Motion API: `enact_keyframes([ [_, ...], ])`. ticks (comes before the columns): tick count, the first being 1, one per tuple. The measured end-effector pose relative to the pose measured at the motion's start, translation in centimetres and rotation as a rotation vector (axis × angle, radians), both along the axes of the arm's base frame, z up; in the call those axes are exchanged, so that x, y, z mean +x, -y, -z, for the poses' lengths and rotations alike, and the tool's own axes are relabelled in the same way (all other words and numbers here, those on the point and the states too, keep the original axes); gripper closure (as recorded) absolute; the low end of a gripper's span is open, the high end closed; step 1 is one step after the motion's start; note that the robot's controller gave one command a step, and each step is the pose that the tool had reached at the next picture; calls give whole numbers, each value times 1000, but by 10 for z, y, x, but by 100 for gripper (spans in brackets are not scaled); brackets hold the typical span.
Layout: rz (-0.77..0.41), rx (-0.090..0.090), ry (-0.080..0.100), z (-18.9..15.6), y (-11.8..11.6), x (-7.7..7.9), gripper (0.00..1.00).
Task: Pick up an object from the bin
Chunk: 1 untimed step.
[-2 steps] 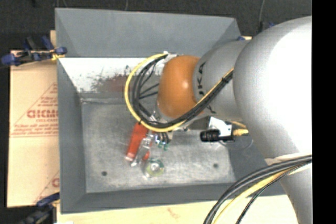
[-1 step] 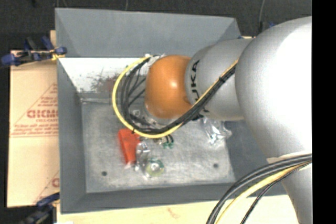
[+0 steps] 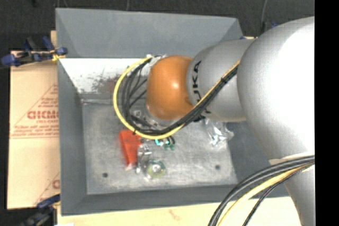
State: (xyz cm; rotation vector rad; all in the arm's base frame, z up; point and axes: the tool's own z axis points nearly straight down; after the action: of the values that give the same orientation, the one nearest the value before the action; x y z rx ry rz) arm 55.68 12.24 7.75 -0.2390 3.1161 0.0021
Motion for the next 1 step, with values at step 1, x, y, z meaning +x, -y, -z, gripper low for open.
enact_keyframes([
  [1,-155,0,9,0,32,-68,0],
])
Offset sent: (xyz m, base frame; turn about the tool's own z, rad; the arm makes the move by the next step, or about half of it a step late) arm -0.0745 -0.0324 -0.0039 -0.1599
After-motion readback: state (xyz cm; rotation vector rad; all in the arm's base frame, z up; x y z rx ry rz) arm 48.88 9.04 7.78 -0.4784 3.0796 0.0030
